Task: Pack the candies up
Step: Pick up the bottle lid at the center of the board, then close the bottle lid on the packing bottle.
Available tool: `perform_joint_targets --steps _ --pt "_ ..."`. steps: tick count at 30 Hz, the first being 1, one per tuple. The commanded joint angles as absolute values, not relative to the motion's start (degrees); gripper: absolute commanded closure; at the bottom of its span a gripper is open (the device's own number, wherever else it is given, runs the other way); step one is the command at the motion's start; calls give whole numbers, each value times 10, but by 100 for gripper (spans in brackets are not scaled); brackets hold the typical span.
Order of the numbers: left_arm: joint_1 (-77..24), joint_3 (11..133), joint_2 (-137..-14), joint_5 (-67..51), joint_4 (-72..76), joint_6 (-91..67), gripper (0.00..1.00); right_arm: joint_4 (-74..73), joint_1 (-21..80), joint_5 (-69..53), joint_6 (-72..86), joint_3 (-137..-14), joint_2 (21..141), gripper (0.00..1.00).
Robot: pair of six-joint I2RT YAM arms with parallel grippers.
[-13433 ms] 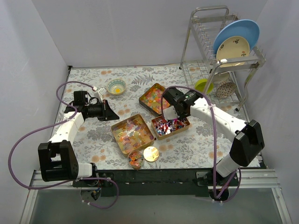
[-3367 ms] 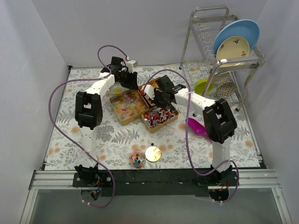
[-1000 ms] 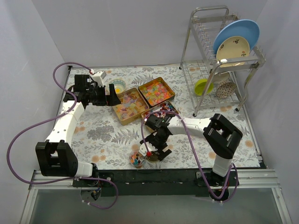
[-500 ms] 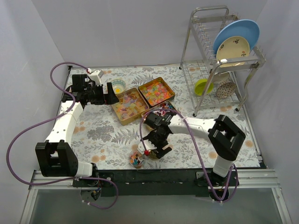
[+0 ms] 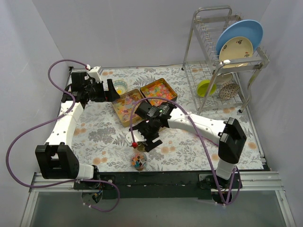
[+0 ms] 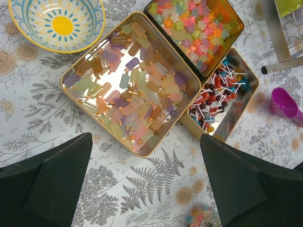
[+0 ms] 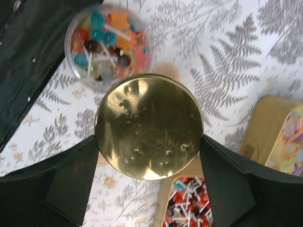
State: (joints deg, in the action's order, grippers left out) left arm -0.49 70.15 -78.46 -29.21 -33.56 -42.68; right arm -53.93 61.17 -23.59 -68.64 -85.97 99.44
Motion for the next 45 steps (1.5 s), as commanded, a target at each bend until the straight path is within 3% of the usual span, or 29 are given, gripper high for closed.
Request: perform_joint_targets --steps 1,14,45 --pt "17 722 -766 -265 -342 -425 2 -541 665 -234 -640 -931 1043 24" --pt "47 700 -715 -281 -365 -418 2 -543 713 -197 -657 -917 1080 24" --pt "55 686 -731 -308 -353 -414 2 -545 757 -152 -636 -891 1107 20"
